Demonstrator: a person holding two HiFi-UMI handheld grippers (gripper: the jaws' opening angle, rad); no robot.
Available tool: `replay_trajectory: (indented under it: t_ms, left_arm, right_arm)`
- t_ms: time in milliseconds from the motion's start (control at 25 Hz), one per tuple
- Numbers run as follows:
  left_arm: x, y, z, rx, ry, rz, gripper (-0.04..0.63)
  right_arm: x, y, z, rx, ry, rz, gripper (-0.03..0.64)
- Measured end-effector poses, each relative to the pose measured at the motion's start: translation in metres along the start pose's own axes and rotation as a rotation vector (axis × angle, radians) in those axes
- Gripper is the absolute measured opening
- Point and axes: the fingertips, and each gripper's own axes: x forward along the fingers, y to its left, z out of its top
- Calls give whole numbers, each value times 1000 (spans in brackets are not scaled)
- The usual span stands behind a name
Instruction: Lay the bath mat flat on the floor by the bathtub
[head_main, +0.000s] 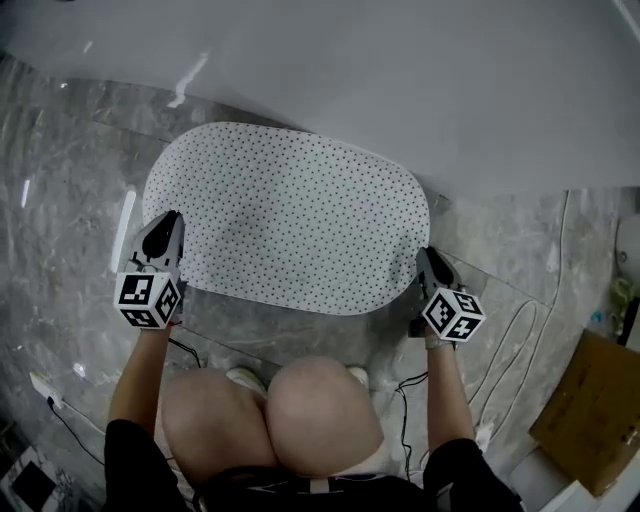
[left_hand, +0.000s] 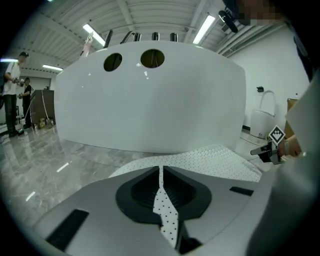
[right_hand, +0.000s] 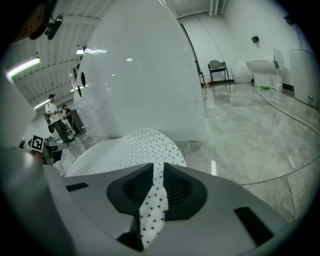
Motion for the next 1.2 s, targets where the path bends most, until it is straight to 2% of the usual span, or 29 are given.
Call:
replay_trajectory:
  t_ms: [40,120,280,520,760,1200]
  left_arm:
    - [-10,-1,14,8,-23,2,29]
    - [-36,-5,48,5,-67,4,20]
    - [-110,-19,134,-47,-145,15,15]
    - [-201,-52,256,-93,-197,34,15]
    - [-270,-72,371,-82,-239,11,14]
    - [-386,-93,549,-102,-344,64,14]
  right_arm:
    - [-7,12,14,-15,-23,16,55]
    - [-29,46,48,-52,-63,78,37]
    - [-98,130,123,-174,-103,229,31]
    - [-194,227,225,-301,-155,342,27]
    - [-283,285,321,-336,-215,370,26]
    - [-425,358,458,-415,-297,395,25]
